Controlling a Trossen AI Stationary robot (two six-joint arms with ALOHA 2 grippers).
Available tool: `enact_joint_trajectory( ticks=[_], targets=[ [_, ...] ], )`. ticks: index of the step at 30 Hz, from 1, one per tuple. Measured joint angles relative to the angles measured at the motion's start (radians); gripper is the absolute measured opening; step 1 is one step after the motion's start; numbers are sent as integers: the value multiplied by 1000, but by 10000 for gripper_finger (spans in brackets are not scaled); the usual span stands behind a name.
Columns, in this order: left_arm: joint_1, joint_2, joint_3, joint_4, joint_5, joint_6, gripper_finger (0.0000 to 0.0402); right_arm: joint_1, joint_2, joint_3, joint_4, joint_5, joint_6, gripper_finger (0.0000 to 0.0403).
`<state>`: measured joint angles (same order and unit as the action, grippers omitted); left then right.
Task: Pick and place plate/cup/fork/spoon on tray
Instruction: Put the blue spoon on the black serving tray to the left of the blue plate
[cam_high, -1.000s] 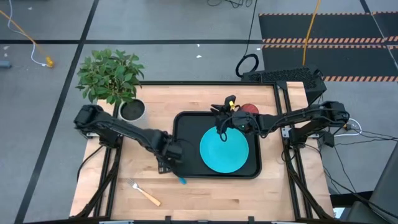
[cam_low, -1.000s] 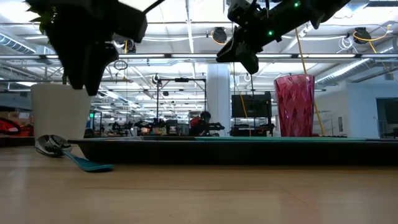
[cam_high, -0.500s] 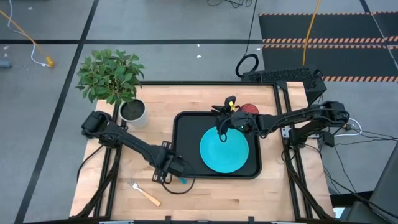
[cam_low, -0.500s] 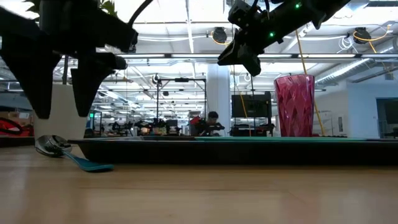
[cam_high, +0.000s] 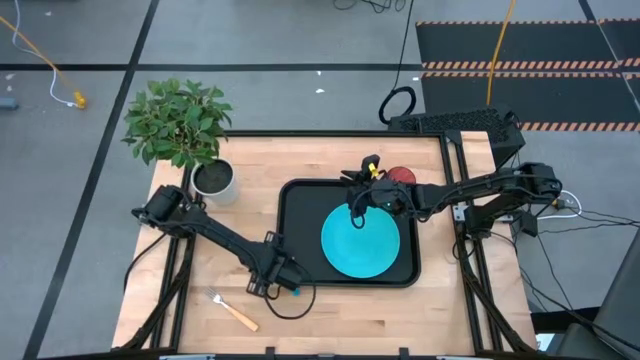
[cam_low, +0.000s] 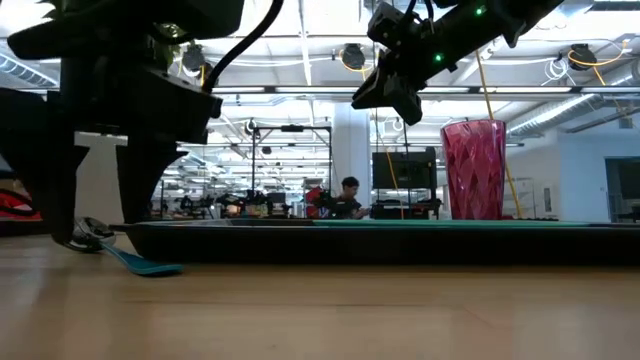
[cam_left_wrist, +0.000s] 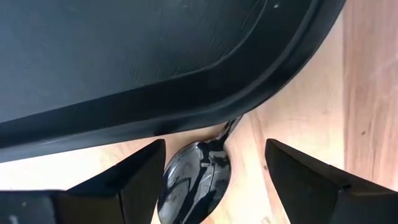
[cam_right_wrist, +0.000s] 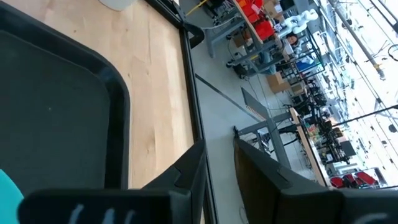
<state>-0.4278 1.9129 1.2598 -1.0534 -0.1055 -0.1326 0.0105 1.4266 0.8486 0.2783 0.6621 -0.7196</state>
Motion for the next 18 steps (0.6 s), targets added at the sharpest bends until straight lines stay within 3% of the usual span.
enact_joint_trajectory(
  ticks=[6,18],
  targets=[
    [0,-2,-1,1,-21,22,262,7,0,0,-1,0,1,77],
    [2,-3,-67,52,-25,29,104,18,0,0,-5,24,0,77]
  ],
)
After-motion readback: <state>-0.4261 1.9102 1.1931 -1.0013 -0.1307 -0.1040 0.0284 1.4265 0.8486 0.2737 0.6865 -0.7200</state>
